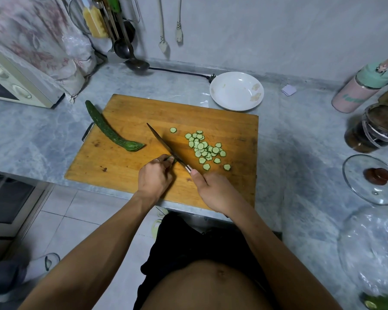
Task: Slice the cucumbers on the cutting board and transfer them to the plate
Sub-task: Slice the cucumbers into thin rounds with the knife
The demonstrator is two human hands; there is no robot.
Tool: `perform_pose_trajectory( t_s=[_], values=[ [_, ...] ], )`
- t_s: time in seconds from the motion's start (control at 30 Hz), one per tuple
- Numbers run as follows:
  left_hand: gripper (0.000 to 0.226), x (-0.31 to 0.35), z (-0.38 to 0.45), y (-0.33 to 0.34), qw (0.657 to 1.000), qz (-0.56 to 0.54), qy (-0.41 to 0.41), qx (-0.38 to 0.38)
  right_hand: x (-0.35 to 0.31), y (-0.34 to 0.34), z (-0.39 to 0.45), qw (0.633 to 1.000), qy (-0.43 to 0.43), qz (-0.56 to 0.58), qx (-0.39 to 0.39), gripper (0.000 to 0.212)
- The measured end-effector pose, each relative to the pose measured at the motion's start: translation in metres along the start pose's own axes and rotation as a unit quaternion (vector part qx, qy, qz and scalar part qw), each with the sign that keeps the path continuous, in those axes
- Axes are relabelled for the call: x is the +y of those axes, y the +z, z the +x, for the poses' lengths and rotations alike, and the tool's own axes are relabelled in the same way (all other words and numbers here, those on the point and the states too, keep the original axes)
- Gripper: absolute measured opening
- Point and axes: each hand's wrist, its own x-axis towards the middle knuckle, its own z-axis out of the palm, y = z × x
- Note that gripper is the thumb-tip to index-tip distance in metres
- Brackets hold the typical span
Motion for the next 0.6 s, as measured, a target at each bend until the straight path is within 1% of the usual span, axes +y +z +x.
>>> perform_pose_trajectory(
  t_s=[0.1, 0.17, 0.27, 0.4, 0.5, 0.6],
  values=[
    [0.045, 0.003, 0.0, -0.002, 1.0, 0.0, 0.0, -0.011, -0.002, 0.003, 0.004, 1.0, 0.011, 0.003, -0.019, 0.069],
    [0.047, 0.003, -0.001, -0.003, 1.0, 0.0, 0.001, -0.013, -0.004, 0.005, 0.007, 1.0, 0.017, 0.004, -0.021, 0.069],
    [0.045, 0.004, -0.003, -0.001, 1.0, -0.006, 0.005, -0.005, -0.009, 0.009, 0.013, 1.0, 0.017, 0.0, -0.018, 0.066],
    [0.04, 0.01, -0.003, -0.003, 1.0, -0.025, -0.016, 0.007, -0.01, 0.018, 0.022, 1.0, 0.015, -0.015, -0.01, 0.066],
    [0.041, 0.009, -0.004, -0.004, 0.999, -0.034, -0.008, 0.01, -0.009, 0.022, 0.022, 1.0, 0.008, -0.018, 0.006, 0.066],
    [0.043, 0.005, -0.004, -0.002, 0.999, -0.05, -0.005, 0.015, -0.006, 0.016, 0.022, 1.0, 0.02, -0.001, 0.015, 0.069]
  ],
)
